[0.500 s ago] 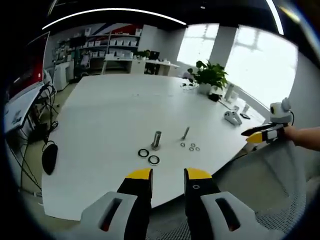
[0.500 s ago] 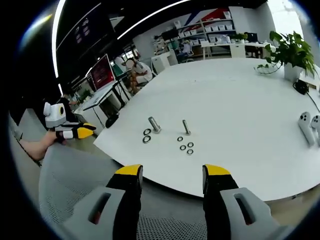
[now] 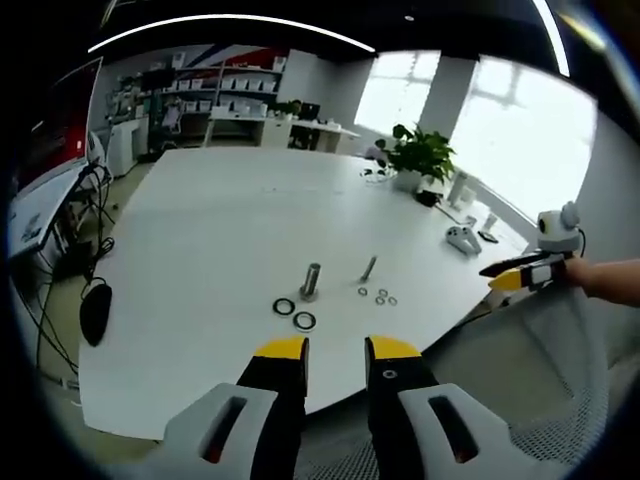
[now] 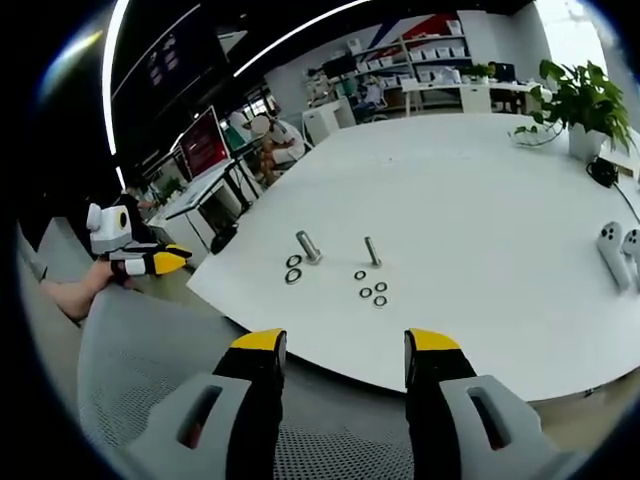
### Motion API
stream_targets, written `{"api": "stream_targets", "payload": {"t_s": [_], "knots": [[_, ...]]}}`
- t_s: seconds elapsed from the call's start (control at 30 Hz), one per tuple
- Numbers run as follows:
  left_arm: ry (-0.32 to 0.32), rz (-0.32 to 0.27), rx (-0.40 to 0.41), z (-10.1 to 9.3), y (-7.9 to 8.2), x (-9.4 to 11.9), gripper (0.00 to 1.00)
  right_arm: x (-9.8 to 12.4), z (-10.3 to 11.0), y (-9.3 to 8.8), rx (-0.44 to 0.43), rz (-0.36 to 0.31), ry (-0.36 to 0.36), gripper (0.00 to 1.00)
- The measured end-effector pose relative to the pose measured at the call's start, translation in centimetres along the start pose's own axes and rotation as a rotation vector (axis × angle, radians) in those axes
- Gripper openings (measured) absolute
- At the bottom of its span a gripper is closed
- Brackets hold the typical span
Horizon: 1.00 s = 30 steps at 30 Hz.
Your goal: Place the washer onto the threaded stud by aligning its center hole with the stud, sliding it down to the base, and recovering from edge contact or off-axis alignment until the washer reaches the visible bottom stop.
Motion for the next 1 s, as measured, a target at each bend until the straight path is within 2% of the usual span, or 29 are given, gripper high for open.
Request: {"api": "stream_targets", "payload": {"t_s": [1.0], "knots": [[0.033, -0.002, 0.019, 0.71, 0.08, -0.03, 0.21, -0.06, 0.09, -0.07, 0.004, 0.008, 0.006, 0.50]]}}
Point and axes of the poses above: the point that each gripper's makers call its tool centre point, and the gripper's own axes: x roughly backward along the fingers, z roughly to its left, y roughly out of its top, the point moved 1 cm from there along x, roughly backward along the fingers, and after that the axes turned 15 degrees about y, right-handed, at the moved point
